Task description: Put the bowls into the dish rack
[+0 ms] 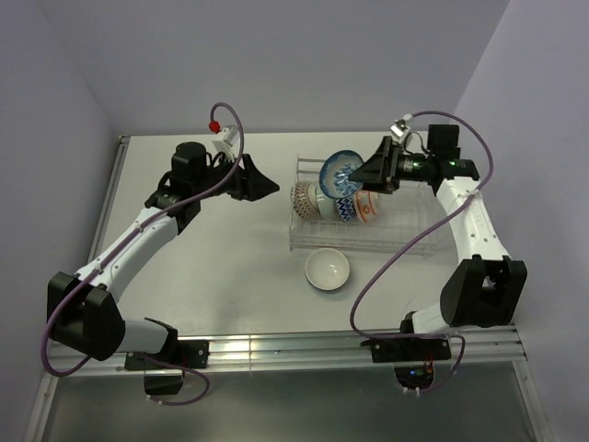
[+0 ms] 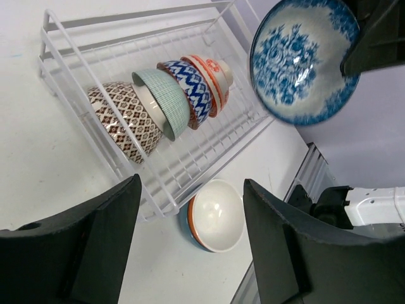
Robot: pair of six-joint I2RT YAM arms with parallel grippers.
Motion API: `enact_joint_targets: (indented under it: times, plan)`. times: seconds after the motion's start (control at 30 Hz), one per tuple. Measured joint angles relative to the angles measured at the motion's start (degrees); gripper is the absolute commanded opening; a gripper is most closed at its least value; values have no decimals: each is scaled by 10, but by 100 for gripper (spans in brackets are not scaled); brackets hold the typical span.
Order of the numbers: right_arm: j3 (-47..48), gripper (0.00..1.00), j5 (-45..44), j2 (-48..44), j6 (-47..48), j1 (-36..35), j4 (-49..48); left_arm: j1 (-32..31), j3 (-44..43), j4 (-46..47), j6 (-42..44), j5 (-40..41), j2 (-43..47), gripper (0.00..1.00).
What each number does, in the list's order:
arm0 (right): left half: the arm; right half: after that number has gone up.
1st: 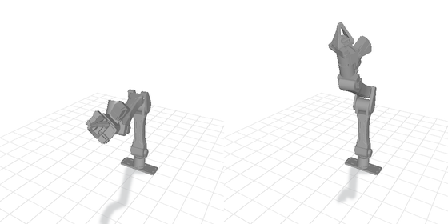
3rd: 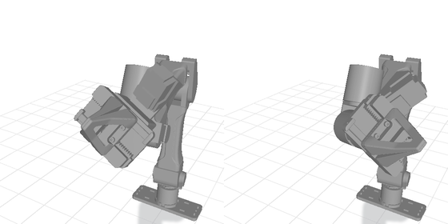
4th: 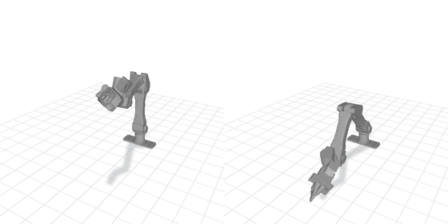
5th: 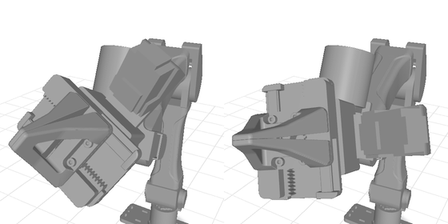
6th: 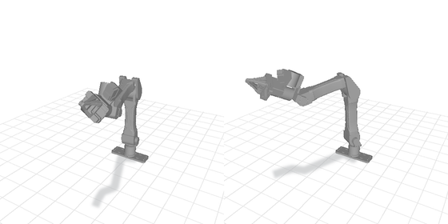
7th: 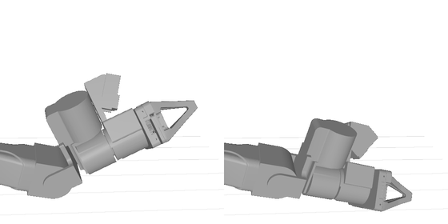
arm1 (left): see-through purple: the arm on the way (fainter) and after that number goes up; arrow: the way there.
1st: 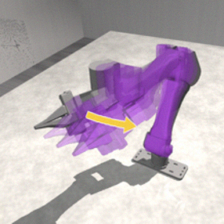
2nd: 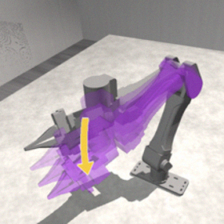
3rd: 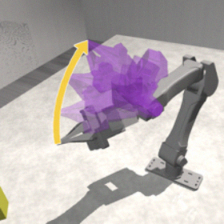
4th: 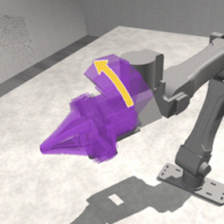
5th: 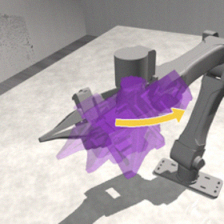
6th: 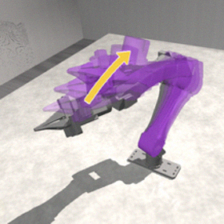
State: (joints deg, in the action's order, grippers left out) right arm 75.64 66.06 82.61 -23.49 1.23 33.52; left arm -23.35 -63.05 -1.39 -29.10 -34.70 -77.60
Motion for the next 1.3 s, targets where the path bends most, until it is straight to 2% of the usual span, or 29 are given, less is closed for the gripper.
enact_joint_targets:
  times: [0.07,0.1,0.17,0.33,0.47,0.77,1.3]
  plan:
    - [5,0,1,0,38,45,40,3,0,-8,6,-1,0,78]
    - [10,0,-2,1,64,72,68,4,0,-11,10,-1,0,90]
    - [25,0,-12,4,110,115,120,5,0,-19,16,-2,2,100]
    - [84,0,-89,30,236,200,236,9,0,-34,25,-3,5,99]
    - [86,0,-163,31,275,219,266,16,0,-40,25,-4,9,99]
    - [76,0,-282,33,285,215,257,38,0,-41,27,-7,14,100]
    - [43,0,-380,94,277,171,199,57,0,-41,27,-17,23,99]
